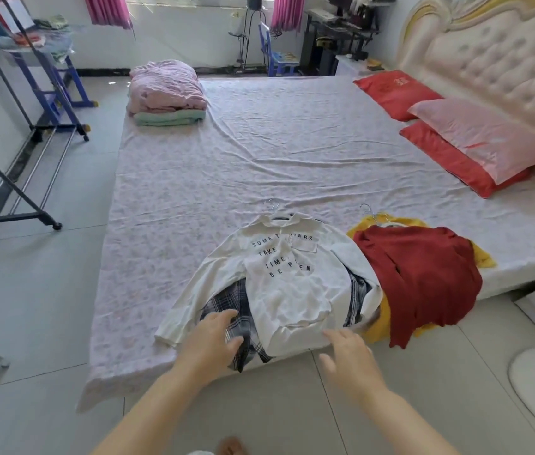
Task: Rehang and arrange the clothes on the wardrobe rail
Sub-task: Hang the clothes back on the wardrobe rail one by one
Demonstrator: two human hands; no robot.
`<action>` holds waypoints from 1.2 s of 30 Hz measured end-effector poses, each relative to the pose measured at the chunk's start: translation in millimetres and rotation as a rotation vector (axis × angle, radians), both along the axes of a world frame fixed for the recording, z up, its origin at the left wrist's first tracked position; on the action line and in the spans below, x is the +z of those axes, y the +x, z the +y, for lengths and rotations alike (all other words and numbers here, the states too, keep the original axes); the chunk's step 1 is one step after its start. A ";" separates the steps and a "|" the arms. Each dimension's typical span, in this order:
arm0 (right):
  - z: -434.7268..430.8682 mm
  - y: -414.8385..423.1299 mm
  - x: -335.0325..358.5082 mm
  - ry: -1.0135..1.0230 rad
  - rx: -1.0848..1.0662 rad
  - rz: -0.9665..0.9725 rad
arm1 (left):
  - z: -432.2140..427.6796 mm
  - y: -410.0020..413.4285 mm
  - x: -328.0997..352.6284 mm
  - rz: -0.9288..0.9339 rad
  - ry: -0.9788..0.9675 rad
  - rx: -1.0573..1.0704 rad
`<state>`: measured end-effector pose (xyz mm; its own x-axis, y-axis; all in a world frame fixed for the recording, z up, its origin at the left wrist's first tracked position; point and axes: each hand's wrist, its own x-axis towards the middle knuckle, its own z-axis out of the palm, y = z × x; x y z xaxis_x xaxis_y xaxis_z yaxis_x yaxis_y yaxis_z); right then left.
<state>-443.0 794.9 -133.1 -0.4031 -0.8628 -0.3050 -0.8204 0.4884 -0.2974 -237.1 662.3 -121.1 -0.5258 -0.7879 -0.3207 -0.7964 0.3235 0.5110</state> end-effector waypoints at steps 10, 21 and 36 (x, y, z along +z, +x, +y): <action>-163.0 -98.6 -22.7 0.031 0.117 -0.048 | -139.3 -91.7 -1.9 0.008 0.015 0.063; -411.6 -231.1 -110.9 0.138 0.296 -0.083 | -305.9 -206.7 -54.5 -0.002 0.028 0.320; -567.5 -307.1 -296.9 0.263 0.269 0.096 | -389.5 -271.4 -186.1 -0.025 0.140 0.433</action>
